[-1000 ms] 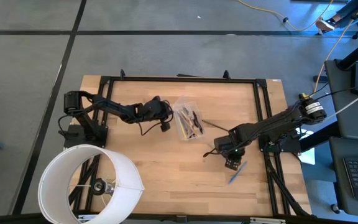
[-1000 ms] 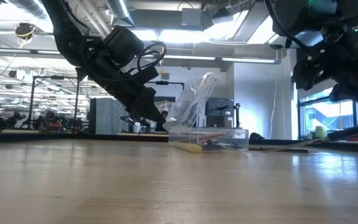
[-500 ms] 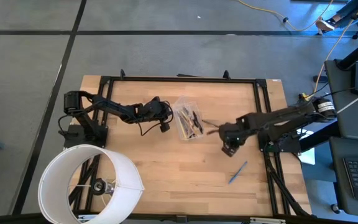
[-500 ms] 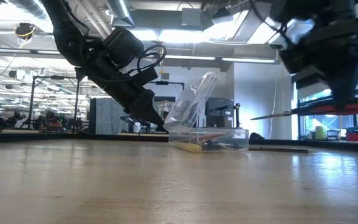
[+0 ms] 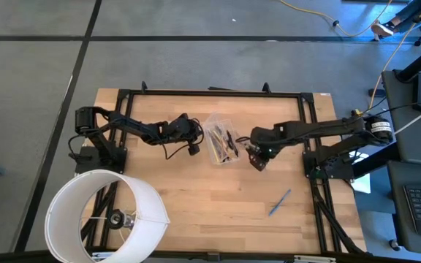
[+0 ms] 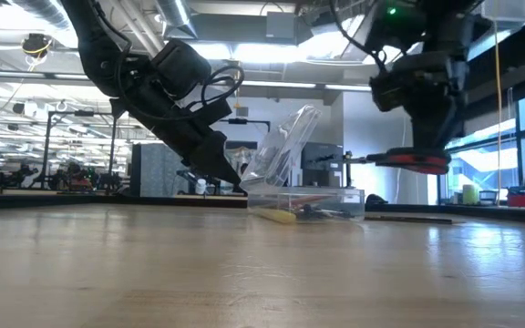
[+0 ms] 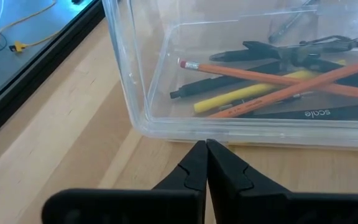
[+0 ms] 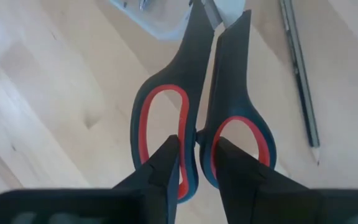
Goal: Pick & place school supplies into a supply box
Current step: Put the black scissors into the transparent supply box
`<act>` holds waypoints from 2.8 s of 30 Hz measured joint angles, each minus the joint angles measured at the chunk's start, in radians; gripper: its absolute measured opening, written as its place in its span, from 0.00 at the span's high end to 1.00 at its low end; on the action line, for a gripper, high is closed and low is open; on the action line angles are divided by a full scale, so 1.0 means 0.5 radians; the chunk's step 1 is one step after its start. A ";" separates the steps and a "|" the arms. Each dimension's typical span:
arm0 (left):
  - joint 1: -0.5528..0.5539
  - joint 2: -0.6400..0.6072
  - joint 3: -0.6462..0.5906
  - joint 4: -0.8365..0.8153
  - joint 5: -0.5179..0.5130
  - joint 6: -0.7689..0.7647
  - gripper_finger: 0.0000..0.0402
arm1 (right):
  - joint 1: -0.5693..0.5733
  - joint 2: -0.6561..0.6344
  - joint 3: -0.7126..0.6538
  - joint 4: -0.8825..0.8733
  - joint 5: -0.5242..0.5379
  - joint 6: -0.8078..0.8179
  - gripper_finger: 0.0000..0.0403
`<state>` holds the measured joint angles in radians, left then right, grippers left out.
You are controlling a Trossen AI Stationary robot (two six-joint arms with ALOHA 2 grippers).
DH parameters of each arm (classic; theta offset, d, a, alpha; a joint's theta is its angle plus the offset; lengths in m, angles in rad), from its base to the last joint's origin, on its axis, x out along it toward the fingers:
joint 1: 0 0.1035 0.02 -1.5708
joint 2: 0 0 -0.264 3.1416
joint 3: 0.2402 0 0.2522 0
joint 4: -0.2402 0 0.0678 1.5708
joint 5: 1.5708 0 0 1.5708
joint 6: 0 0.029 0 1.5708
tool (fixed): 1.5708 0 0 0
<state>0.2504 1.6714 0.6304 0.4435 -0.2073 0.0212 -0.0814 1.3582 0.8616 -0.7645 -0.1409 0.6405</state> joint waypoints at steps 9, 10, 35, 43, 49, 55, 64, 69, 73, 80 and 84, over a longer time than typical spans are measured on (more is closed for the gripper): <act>0.000 0.000 0.000 0.002 -0.002 0.019 0.99 | -0.085 0.340 0.340 -0.085 -0.010 -0.325 0.78; 0.000 0.000 0.000 0.002 -0.003 0.024 0.99 | -0.092 0.386 0.390 -0.116 0.005 -0.357 0.78; 0.003 0.000 -0.002 -0.021 -0.046 0.038 0.98 | -0.135 1.139 1.160 -0.394 0.399 -1.001 0.78; 0.002 0.000 -0.001 -0.005 -0.068 0.037 0.99 | -0.141 1.154 1.164 -0.380 0.386 -0.731 0.78; 0.000 0.000 0.002 0.002 -0.059 0.037 0.98 | -0.150 1.154 1.163 -0.391 0.320 -0.423 0.78; -0.001 0.000 0.002 0.001 -0.057 0.037 0.98 | -0.167 1.154 1.163 -0.400 0.008 -0.346 0.78; 0.002 0.000 0.002 0.002 -0.002 -0.094 0.99 | -0.254 1.154 1.162 -0.387 -0.348 -0.050 0.78; 0.002 0.000 0.002 -0.012 0.131 -0.225 0.99 | -0.299 1.152 1.161 -0.324 -0.513 0.130 0.78; -0.015 0.000 0.001 -0.010 0.189 -0.290 1.00 | -0.319 1.149 1.162 -0.175 -0.533 0.258 0.78; -0.067 0.000 0.001 0.013 0.222 -0.257 0.98 | -0.325 1.155 1.159 -0.078 -0.421 0.281 0.78; -0.076 0.000 0.002 0.008 0.239 -0.210 0.98 | -0.330 1.157 1.159 -0.068 -0.320 0.273 0.78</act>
<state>0.2127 1.6714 0.6315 0.4473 -0.0879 -0.0837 -0.2465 1.9369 1.4410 -0.7986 -0.3011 0.7770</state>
